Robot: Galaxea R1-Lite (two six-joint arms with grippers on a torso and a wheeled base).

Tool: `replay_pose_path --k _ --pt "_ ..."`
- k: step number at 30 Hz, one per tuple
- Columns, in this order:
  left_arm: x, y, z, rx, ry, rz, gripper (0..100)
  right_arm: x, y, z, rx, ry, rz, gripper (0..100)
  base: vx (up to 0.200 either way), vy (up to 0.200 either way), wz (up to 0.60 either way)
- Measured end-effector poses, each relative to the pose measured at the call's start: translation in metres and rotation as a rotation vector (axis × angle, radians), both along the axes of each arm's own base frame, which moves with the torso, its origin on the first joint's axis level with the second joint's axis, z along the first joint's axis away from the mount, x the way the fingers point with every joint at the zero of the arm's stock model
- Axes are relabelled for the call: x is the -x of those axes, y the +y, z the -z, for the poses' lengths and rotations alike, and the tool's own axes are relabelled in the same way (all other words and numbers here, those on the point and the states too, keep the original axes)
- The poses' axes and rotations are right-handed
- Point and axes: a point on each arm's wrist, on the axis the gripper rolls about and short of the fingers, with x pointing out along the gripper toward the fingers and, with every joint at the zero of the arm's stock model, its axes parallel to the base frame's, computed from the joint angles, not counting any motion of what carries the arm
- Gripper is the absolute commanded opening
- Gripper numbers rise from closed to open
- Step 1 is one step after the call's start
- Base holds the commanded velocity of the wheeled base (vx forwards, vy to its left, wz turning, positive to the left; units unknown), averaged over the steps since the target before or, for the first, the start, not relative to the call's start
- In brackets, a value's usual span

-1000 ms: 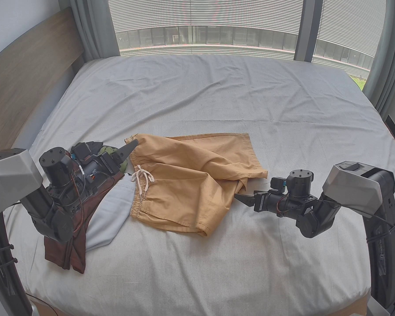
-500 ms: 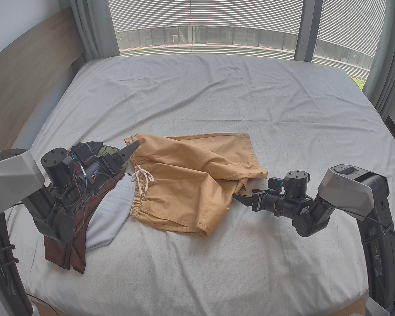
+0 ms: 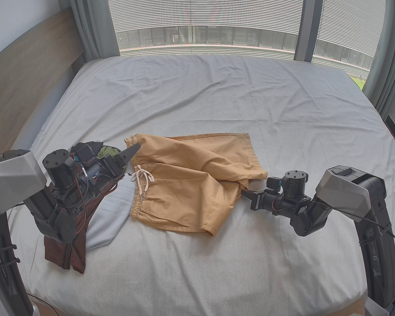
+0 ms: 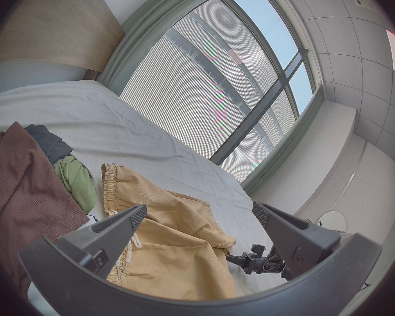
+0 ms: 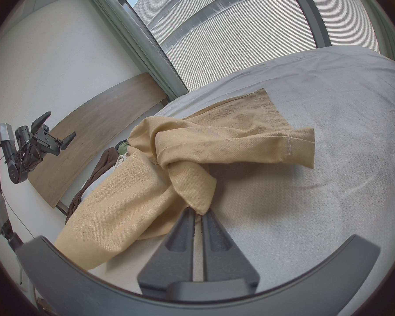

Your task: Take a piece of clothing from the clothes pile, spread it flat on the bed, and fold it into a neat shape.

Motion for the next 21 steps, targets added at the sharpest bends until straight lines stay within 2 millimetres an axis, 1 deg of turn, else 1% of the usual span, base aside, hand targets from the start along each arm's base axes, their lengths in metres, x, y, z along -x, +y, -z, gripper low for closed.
replay_pose_path --k 10,15,21 --pt "0.0 0.0 0.002 -0.001 0.006 0.0 100 0.003 0.0 0.002 0.002 0.006 -0.001 0 0.0 0.0 0.0" --pt "-0.001 0.0 0.003 -0.001 0.008 0.0 100 0.014 -0.002 0.006 0.017 0.033 -0.006 0 0.0 0.0 0.0" --pt "-0.001 0.0 0.003 -0.001 0.008 0.001 100 0.024 0.0 0.001 0.002 0.035 -0.034 0 0.0 0.0 0.0"
